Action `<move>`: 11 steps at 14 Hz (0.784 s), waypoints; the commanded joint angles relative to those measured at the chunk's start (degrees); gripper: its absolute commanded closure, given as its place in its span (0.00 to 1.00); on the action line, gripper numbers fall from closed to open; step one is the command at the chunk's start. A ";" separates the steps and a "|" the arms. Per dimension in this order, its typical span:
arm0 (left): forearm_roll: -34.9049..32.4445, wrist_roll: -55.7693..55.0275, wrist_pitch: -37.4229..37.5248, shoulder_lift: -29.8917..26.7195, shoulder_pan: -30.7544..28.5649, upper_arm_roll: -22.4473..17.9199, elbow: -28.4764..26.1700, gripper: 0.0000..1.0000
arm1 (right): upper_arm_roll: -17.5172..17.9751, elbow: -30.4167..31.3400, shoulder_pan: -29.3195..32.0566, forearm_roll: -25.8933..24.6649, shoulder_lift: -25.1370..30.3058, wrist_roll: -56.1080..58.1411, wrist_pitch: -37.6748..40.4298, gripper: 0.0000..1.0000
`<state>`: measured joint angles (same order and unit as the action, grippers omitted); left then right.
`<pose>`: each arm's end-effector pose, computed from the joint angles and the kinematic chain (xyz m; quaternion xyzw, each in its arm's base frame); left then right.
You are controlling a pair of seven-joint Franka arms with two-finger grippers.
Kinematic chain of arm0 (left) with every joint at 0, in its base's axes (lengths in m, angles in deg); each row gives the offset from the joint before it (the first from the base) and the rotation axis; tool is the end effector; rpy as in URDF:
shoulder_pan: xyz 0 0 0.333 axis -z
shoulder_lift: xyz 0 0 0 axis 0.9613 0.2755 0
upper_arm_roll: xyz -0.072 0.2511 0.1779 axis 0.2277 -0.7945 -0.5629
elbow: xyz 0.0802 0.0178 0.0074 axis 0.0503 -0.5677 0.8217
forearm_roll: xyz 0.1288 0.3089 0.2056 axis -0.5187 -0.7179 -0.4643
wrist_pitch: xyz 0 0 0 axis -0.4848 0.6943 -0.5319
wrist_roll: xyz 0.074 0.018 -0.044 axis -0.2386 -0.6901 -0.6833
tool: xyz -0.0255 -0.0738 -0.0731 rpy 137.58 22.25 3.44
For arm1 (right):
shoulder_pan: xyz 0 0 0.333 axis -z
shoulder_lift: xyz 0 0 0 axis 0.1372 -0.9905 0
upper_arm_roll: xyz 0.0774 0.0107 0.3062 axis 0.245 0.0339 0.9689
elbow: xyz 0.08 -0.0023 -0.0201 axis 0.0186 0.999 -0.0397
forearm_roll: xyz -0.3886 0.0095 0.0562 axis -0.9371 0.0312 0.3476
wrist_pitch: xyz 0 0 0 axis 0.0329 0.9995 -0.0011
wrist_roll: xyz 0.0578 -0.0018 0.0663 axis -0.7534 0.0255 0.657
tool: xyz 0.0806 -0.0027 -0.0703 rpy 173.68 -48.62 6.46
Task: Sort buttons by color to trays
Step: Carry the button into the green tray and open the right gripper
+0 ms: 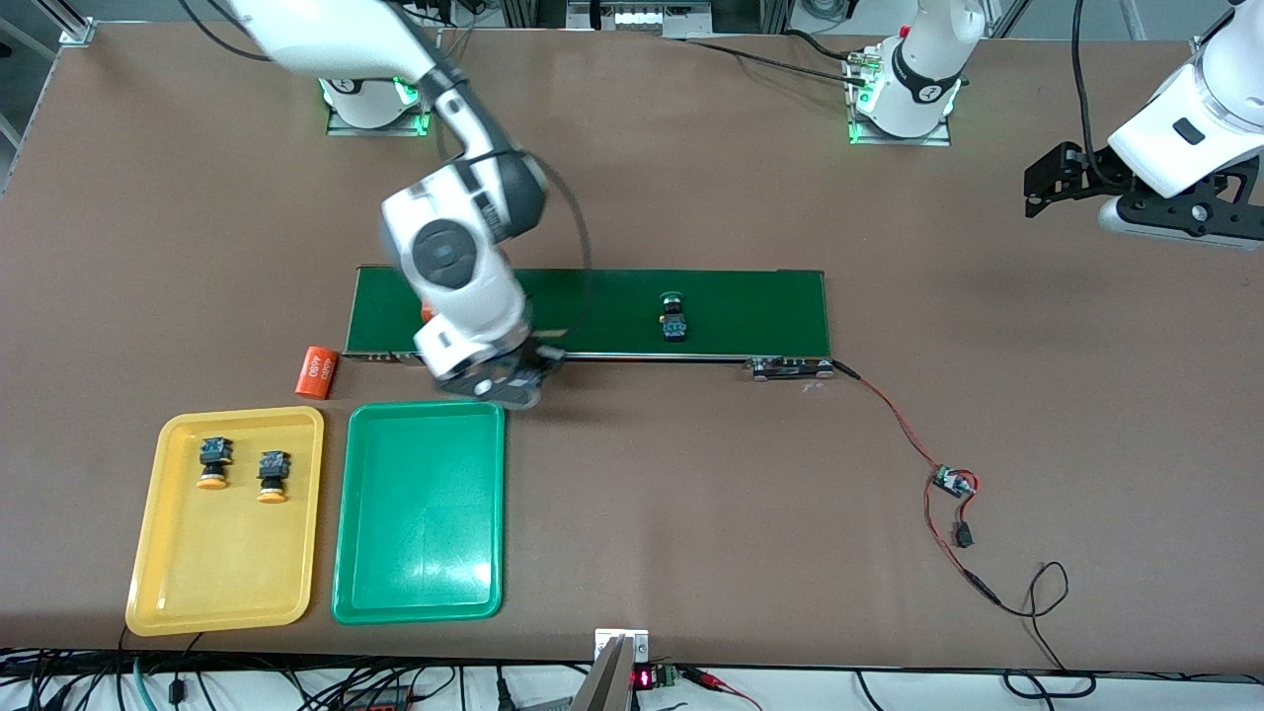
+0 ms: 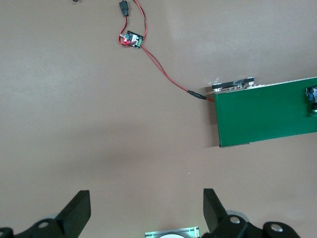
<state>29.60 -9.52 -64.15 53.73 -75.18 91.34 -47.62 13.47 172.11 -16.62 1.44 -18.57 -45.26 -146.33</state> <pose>0.5300 -0.0574 0.6189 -0.9958 0.0763 0.0465 0.0176 0.6248 0.3329 0.3260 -0.9943 0.0986 -0.0249 0.0328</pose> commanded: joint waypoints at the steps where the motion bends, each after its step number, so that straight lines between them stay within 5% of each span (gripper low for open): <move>1: 0.08 -0.47 1.20 0.17 -0.06 0.28 1.29 0.00 | -0.88 -3.69 4.18 -0.32 -3.14 6.02 0.97 0.85; 6: 0.25 -0.47 1.28 0.17 -0.06 0.19 1.29 0.00 | -3.62 -4.66 10.08 -0.23 -8.23 23.43 -1.40 0.85; 11: 0.25 -0.47 1.37 0.08 -0.06 0.19 1.29 0.00 | -3.71 -5.88 10.53 -0.14 -14.03 24.95 -8.87 0.85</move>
<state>29.60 -9.52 -64.10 53.73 -75.16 91.37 -47.55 9.66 169.19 -5.87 1.43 -29.50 -21.08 -153.59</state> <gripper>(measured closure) 0.000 0.595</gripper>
